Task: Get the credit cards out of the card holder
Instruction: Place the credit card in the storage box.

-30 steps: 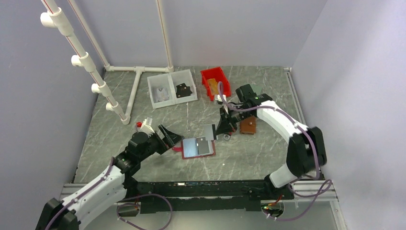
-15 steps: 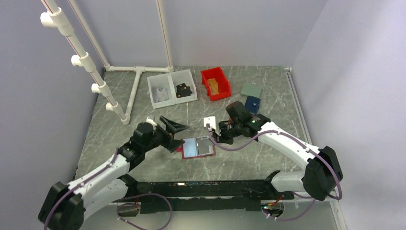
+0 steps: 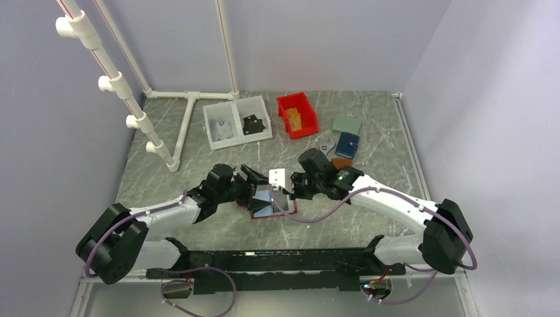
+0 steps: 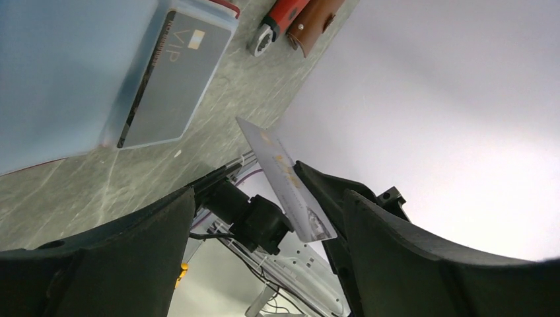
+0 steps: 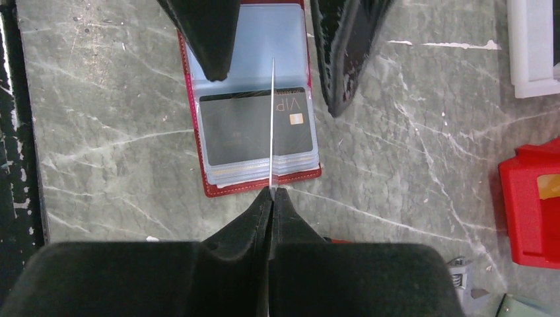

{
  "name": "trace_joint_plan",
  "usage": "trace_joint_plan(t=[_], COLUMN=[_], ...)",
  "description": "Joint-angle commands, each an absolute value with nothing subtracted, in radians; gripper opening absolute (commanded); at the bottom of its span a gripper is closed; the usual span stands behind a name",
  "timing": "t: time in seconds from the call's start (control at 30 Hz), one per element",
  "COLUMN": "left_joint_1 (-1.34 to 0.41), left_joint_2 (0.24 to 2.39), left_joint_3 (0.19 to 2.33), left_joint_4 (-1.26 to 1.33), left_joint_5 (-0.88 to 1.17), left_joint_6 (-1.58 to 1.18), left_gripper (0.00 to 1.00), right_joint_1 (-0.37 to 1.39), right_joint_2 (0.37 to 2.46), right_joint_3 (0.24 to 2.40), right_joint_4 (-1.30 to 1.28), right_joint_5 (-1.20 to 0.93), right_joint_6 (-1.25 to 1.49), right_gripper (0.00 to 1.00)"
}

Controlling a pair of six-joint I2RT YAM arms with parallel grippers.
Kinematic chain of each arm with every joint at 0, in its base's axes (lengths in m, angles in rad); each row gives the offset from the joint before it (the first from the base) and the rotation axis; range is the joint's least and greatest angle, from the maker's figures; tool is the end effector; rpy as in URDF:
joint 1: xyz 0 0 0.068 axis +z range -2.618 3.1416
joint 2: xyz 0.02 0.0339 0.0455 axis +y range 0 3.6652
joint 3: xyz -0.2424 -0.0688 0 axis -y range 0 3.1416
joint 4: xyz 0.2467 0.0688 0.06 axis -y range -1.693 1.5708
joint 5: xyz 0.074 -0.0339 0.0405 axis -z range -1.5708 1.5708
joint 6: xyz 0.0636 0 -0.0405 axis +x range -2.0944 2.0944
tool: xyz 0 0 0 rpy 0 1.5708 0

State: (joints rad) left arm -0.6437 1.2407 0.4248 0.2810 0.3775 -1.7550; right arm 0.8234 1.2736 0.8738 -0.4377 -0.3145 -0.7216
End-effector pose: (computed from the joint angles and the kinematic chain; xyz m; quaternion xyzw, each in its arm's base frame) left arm 0.2009 -0.1800 0.1364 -0.3712 0.7740 -0.5123 0.0246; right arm 0.1824 0.2258 0.2046 -0.6837 0.6211 0.1640 0.3462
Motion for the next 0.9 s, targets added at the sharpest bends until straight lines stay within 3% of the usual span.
trace_joint_plan(t=[0.0, 0.1, 0.33, 0.4, 0.57, 0.6, 0.67, 0.8, 0.87], left_joint_1=[-0.657, -0.661, -0.672, -0.675, -0.674, -0.674, -0.675, -0.673, -0.671], left_joint_2=[1.263, 1.282, 1.329, 1.342, 1.388, 1.397, 1.415, 1.422, 1.408], left_joint_3=[0.464, 0.456, 0.446, 0.443, 0.433, 0.431, 0.425, 0.395, 0.374], left_joint_4=[0.380, 0.419, 0.499, 0.527, 0.613, 0.624, 0.655, 0.695, 0.682], left_joint_5=[0.383, 0.385, 0.403, 0.411, 0.439, 0.445, 0.449, 0.419, 0.390], left_joint_6=[-1.790, -1.801, -1.813, -1.816, -1.812, -1.809, -1.800, -1.767, -1.721], left_gripper=[0.86, 0.81, 0.57, 0.44, 0.00, 0.00, 0.00, 0.00, 0.00], right_joint_1=[0.854, 0.870, 0.891, 0.895, 0.902, 0.902, 0.901, 0.882, 0.861], right_joint_2=[1.254, 1.260, 1.269, 1.272, 1.287, 1.288, 1.292, 1.302, 1.296], right_joint_3=[0.871, 0.868, 0.861, 0.862, 0.883, 0.889, 0.896, 0.917, 0.923], right_joint_4=[-0.393, -0.386, -0.368, -0.368, -0.414, -0.426, -0.443, -0.473, -0.482], right_joint_5=[-0.271, -0.254, -0.219, -0.214, -0.243, -0.255, -0.270, -0.309, -0.332], right_joint_6=[-0.707, -0.704, -0.698, -0.698, -0.703, -0.705, -0.707, -0.694, -0.686], right_gripper=[0.00, 0.00, 0.00, 0.00, 0.00, 0.02, 0.10, 0.43, 0.53])
